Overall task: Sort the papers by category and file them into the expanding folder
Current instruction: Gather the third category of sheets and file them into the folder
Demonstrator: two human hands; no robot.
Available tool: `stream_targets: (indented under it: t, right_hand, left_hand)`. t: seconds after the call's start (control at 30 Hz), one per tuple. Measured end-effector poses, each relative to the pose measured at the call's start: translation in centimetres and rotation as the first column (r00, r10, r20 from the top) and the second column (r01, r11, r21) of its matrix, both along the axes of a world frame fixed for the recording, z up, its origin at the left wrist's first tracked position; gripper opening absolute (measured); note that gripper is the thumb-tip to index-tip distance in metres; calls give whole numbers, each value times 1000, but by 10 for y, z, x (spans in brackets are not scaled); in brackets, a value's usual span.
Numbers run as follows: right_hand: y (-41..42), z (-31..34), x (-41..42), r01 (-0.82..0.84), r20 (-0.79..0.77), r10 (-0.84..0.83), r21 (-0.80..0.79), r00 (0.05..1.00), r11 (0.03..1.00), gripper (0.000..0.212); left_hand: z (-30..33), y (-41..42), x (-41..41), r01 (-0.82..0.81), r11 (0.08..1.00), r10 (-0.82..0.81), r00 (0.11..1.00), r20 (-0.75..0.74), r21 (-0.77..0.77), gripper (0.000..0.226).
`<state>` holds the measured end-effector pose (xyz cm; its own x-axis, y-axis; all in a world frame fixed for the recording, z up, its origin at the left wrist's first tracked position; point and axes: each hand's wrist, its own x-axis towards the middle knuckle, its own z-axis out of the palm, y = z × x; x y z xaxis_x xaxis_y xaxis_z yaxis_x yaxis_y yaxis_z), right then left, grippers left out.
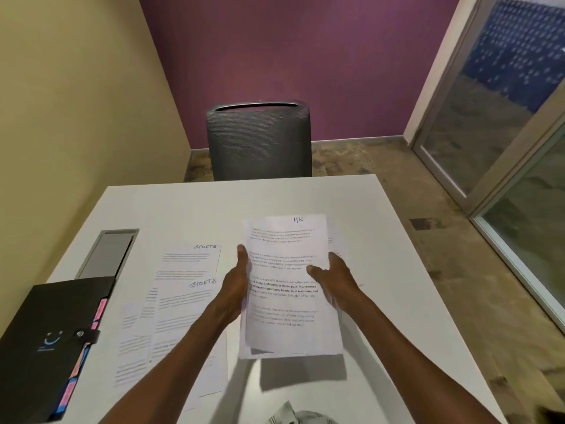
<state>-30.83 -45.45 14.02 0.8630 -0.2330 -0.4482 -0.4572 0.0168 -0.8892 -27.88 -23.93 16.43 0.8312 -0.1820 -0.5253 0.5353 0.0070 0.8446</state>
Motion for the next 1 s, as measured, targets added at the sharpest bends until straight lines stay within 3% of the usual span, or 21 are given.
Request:
stream_targets:
  t: [0.07,0.13,0.2,0.3,0.43,0.53,0.63,0.8,1.0]
  right_hand:
    - [1,2,-4,27,31,-23,-127,999,991,53]
    - [-1,11,-9,68,122,-42,-217,992,974,41]
    - [-1,21,-14,103,201,-55,-236,978,966,28]
    - [0,27,-22,136,275,-83,-180,958,974,27]
    - [2,13,-41,138,281,-87,-165,956,977,29]
    - [6,-21,-66,81,192,-50,-155,980,985,33]
    - [13,-46,-83,21,124,-7,-116,992,993,31]
    - [15,-47,-80,21,108,-11,-88,994,996,30]
    - [16,-48,-72,-44,103,56,-113,993,993,32]
  left_hand:
    - [0,-1,-1,67,995,-76,989,124,75,37]
    - [-5,1,1,118,974,-168,947,274,192,26]
    - [-8,0,0,77,963,-177,905,388,260,24]
    - [-7,-7,-7,-11,960,-131,864,487,278,25]
    - [-15,-5,-25,-77,966,-52,879,475,249,24]
    - [-41,4,-48,-131,956,20,920,391,261,24]
    - [-67,11,-69,-128,938,19,947,322,322,27]
    - [-66,6,-76,-135,932,18,944,330,336,40]
    - [-57,16,-68,-141,940,34,945,324,312,25]
